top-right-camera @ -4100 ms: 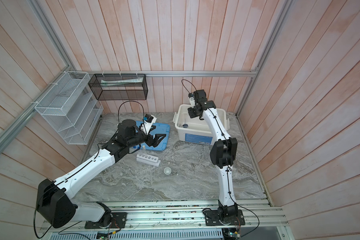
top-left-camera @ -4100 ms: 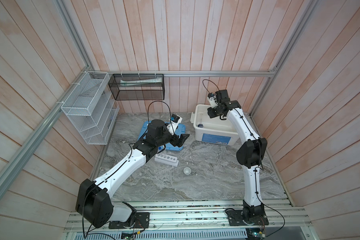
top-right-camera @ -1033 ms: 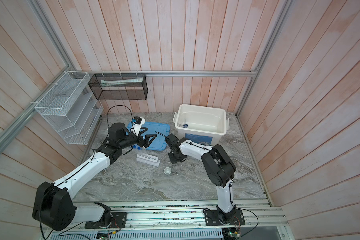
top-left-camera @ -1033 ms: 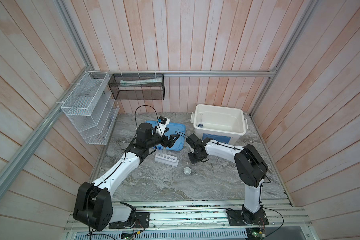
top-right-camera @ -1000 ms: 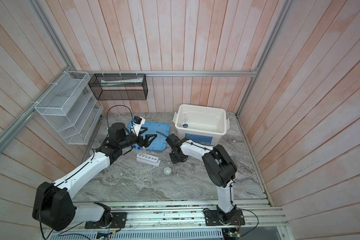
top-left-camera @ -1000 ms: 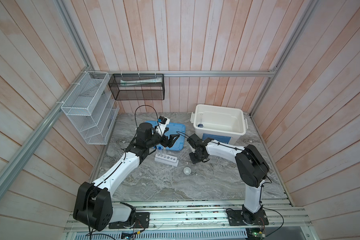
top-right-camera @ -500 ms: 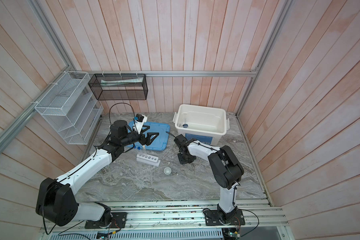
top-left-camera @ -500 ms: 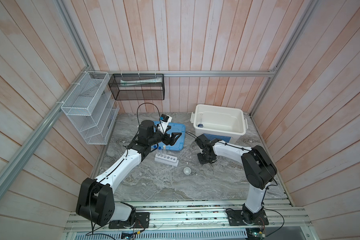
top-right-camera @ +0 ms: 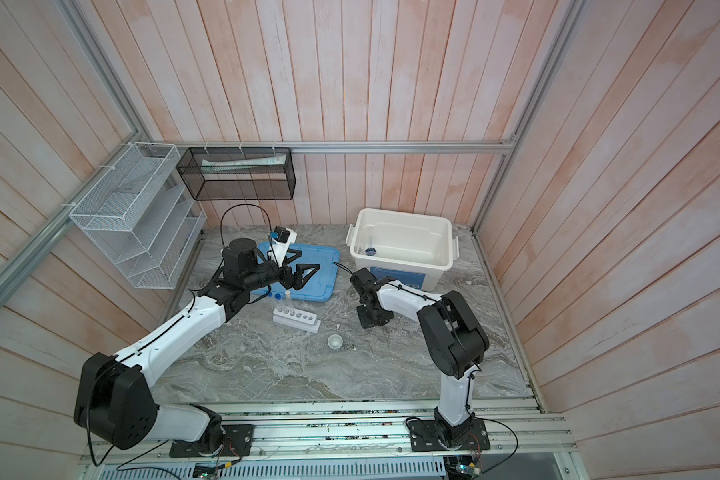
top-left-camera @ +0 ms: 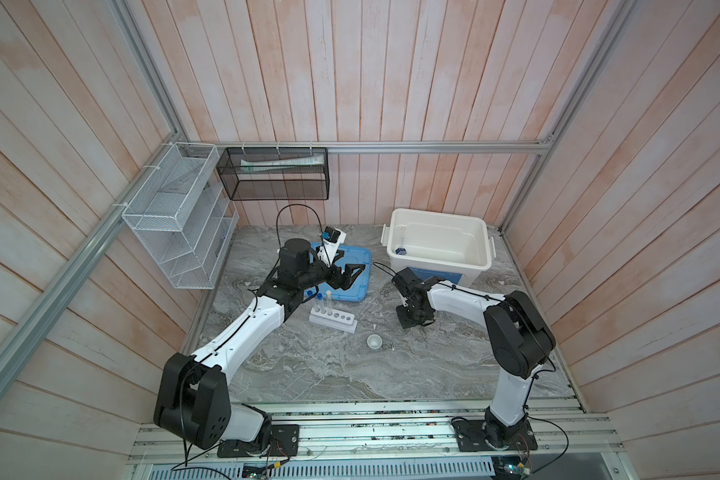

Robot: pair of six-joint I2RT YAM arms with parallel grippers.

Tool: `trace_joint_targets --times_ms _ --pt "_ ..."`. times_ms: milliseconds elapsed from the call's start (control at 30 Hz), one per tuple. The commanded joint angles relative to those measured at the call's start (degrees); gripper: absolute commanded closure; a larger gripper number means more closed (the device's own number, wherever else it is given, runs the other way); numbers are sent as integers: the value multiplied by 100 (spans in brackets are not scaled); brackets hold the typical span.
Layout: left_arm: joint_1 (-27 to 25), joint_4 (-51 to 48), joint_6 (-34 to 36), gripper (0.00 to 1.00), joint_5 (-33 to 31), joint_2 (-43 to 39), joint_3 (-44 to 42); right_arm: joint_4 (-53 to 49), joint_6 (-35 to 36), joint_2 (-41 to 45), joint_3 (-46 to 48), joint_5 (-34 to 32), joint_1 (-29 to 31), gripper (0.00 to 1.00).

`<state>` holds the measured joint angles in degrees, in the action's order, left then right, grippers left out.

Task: Organize the chemistry lab equipment
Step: 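Lift the petri dish with right gripper and carry it over the bin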

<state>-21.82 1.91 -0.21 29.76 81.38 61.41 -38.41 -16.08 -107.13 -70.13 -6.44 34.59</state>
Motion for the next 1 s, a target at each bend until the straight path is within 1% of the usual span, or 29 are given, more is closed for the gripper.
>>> trace_joint_targets --times_ms 0,167,267,500,733,967 --pt "-24 -57 54 11 26 77 169 -594 249 350 -414 10 -27 100" --pt "-24 -75 108 11 4 130 222 -1296 736 746 -1070 -77 -78 100" --pt "-20 -70 109 11 29 181 266 -1761 875 905 -1641 -275 -216 100" --pt "-24 -21 82 11 59 229 275 -1985 917 1116 -2743 -552 -594 100" --pt "-24 -80 117 11 -4 153 232 -1733 1274 742 -3733 -670 -1270 100" --pt "-24 -160 70 11 -108 3 162 -1271 1419 -120 -4351 -359 -2076 100"
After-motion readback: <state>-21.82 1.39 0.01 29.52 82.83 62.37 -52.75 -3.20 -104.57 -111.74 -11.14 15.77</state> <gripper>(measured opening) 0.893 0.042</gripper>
